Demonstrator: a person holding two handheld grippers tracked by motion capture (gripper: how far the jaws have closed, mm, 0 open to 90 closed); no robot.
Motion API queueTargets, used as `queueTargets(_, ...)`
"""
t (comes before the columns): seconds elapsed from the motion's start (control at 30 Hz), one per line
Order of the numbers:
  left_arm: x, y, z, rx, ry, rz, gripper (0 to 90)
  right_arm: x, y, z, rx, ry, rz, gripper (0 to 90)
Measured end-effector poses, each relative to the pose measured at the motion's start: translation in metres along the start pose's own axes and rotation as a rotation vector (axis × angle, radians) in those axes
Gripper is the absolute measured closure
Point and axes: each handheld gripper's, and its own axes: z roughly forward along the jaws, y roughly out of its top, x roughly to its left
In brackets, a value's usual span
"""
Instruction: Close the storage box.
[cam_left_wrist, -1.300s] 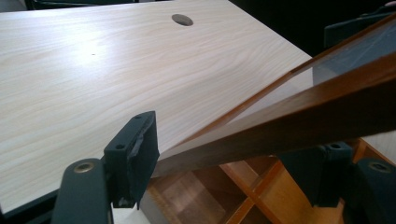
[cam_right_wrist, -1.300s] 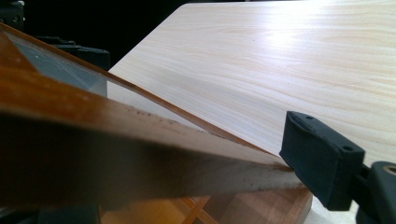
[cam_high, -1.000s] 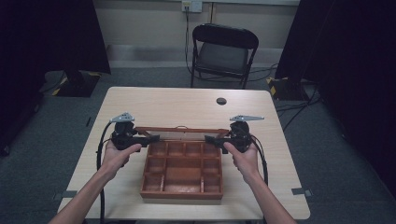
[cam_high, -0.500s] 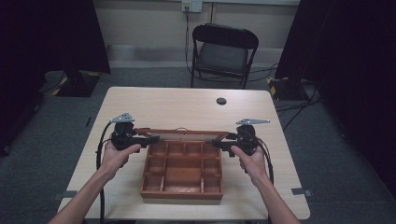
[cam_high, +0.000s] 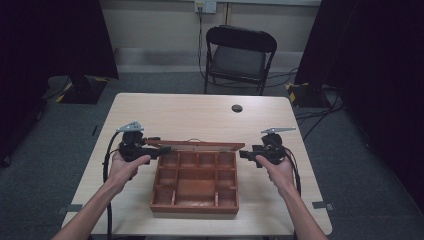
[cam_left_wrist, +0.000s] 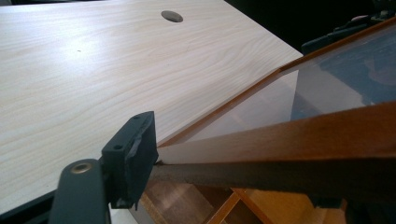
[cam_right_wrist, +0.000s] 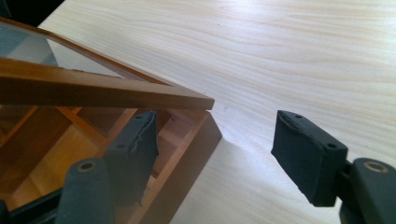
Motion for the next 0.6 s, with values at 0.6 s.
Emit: queueTargets(0.6,-0.012,-0.010,0.003,0.003,0.019,0.014,16.4,0.027,0.037,-0.036,-0.141,0.174,-0.028,39.8)
